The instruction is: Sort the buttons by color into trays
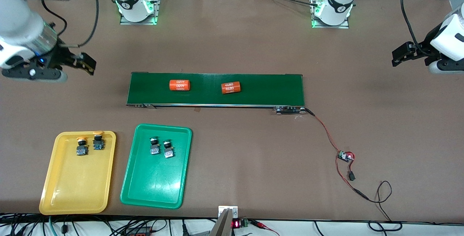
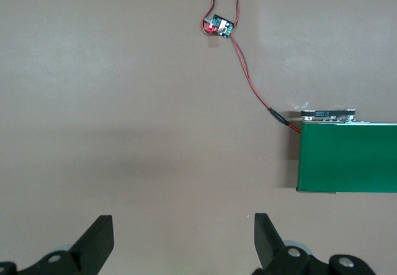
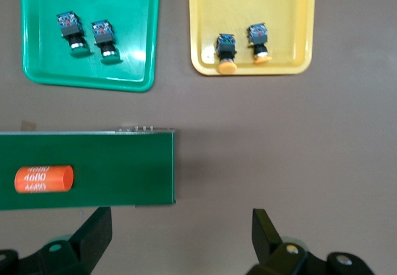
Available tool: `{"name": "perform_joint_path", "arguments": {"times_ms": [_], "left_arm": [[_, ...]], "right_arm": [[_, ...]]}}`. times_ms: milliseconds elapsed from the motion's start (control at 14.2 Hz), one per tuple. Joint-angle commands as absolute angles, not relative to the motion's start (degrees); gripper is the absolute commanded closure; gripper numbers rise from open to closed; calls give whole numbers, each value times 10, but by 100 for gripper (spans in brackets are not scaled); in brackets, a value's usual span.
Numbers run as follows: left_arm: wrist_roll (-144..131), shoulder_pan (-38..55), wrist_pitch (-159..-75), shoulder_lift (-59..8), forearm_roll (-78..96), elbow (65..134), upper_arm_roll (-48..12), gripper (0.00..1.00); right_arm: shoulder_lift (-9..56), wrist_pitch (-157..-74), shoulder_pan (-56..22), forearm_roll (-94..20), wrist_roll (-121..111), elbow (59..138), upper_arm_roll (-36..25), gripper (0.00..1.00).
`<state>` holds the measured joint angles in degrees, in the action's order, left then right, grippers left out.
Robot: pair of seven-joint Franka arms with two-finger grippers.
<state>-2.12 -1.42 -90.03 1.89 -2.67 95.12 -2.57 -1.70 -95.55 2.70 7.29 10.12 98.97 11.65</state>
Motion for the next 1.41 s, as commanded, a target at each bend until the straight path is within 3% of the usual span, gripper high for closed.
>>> {"name": "perform_joint_path", "arguments": {"times_ms": [0,282,705,1340], "left_arm": [[-12,-11,-885,18,-33,934,-31,0],[-11,-12,-883,18,-33,934,-31,0],[-11,-12,-882,18,-33,934,-31,0],[-11,-12,-882,18,-33,934,-31,0]], "right_arm": [[-64,-946,39,62,86,1033,117,0],[-52,-898,43,37,93,1010,115,0],[-44,-905,48,-29,98,1000,104,0],[-44,-899,38,-29,88,998,76,0]]}}
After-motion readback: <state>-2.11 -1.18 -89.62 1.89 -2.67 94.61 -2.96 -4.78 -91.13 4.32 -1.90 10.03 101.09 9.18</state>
